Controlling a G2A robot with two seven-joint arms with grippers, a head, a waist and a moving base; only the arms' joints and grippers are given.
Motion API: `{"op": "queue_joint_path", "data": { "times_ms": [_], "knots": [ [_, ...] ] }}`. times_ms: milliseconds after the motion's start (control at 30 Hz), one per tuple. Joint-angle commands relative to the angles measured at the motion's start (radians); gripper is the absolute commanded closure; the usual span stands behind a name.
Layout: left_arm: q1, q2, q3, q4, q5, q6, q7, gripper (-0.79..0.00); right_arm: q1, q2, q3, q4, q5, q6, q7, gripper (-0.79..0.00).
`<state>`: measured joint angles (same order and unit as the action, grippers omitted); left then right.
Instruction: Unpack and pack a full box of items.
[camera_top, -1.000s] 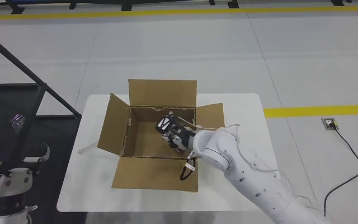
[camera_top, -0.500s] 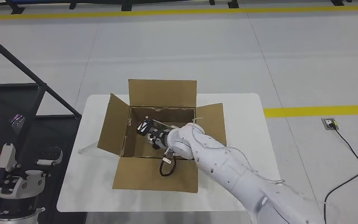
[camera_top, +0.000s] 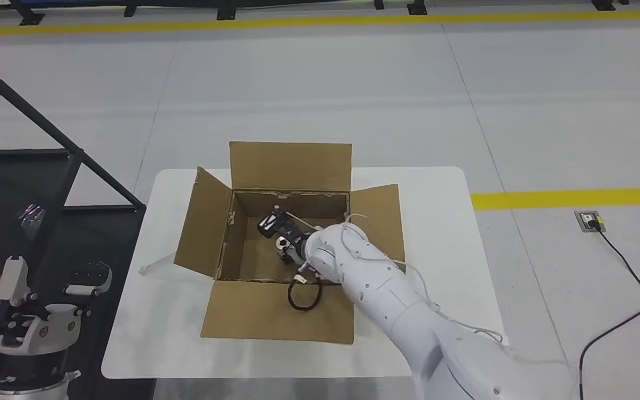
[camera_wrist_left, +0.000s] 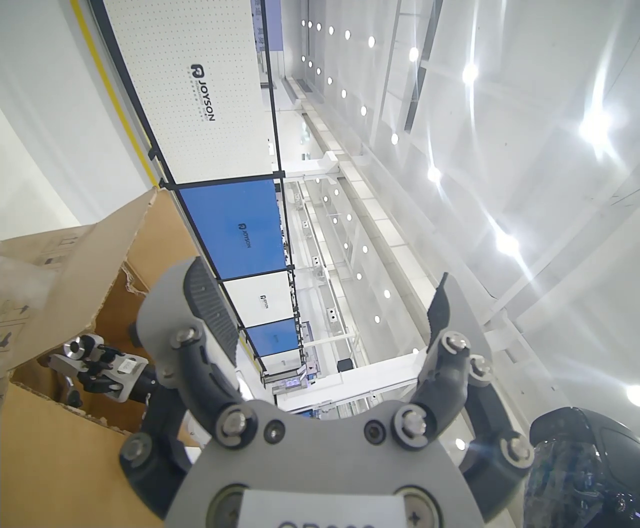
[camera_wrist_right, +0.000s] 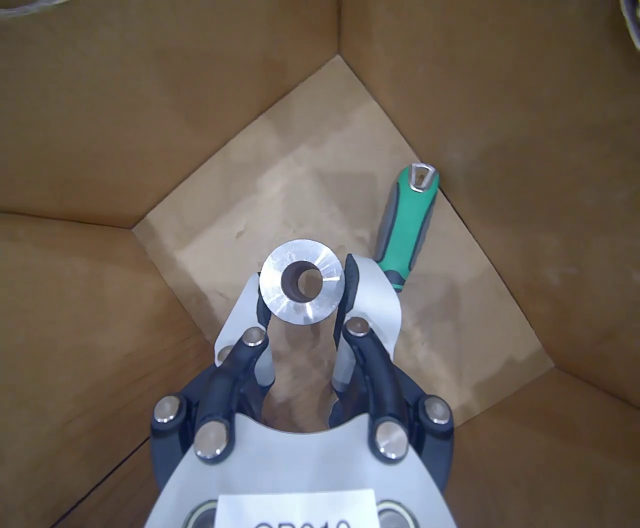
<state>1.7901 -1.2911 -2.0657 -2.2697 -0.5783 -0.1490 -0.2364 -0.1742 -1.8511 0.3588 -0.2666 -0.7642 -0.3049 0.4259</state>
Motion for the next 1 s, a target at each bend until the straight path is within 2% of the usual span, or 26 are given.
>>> {"op": "queue_joint_path", "data": {
  "times_ms": [0, 100, 133, 167, 200, 267, 300, 400, 500, 600, 700, 833, 967],
  "knots": [
    [0.0, 0.0, 0.0, 0.0, 0.0, 0.0, 0.0, -0.785, -0.001, -0.009, 0.001, 0.019, -0.002, 0.003, 0.002, 0.0],
    [0.0, 0.0, 0.0, 0.0, 0.0, 0.0, 0.0, -0.785, 0.0, -0.021, 0.006, 0.042, 0.0, 0.001, 0.003, 0.0],
    [0.0, 0.0, 0.0, 0.0, 0.0, 0.0, 0.0, -0.785, 0.001, -0.024, 0.007, 0.048, -0.001, 0.0, 0.003, -0.077],
    [0.0, 0.0, 0.0, 0.0, 0.0, 0.0, 0.0, -0.785, 0.001, -0.027, 0.009, 0.054, -0.001, -0.002, 0.004, -0.2],
    [0.0, 0.0, 0.0, 0.0, 0.0, 0.0, 0.0, -0.785, 0.002, -0.03, 0.01, 0.059, -0.002, -0.004, 0.004, -0.268],
    [0.0, 0.0, 0.0, 0.0, 0.0, 0.0, 0.0, -0.785, 0.003, -0.034, 0.013, 0.067, -0.003, -0.007, 0.006, -0.351],
    [0.0, 0.0, 0.0, 0.0, 0.0, 0.0, 0.0, -0.785, 0.003, -0.036, 0.015, 0.071, -0.003, -0.009, 0.006, -0.505],
    [0.0, 0.0, 0.0, 0.0, 0.0, 0.0, 0.0, -0.785, 0.007, -0.041, 0.02, 0.079, -0.005, -0.012, 0.006, -0.634],
    [0.0, 0.0, 0.0, 0.0, 0.0, 0.0, 0.0, -0.785, 0.011, -0.044, 0.024, 0.08, -0.011, -0.02, -0.005, -0.702],
    [-0.001, 0.0, 0.0, 0.001, 0.0, 0.002, 0.002, -0.785, 0.017, -0.046, 0.026, 0.074, -0.021, -0.035, -0.021, -0.631],
    [-0.017, 0.001, -0.007, 0.015, 0.006, 0.015, 0.01, -0.785, 0.024, -0.048, 0.028, 0.059, -0.033, -0.053, -0.058, -0.683],
    [-0.046, 0.003, -0.014, 0.058, 0.028, 0.029, 0.016, -0.785, 0.028, -0.046, 0.034, 0.031, -0.048, -0.075, -0.131, -0.714],
    [-0.081, 0.01, -0.009, 0.108, 0.063, 0.042, -0.038, -0.785, 0.028, -0.037, 0.046, 0.001, -0.063, -0.088, -0.23, -0.785]
  ]
}}
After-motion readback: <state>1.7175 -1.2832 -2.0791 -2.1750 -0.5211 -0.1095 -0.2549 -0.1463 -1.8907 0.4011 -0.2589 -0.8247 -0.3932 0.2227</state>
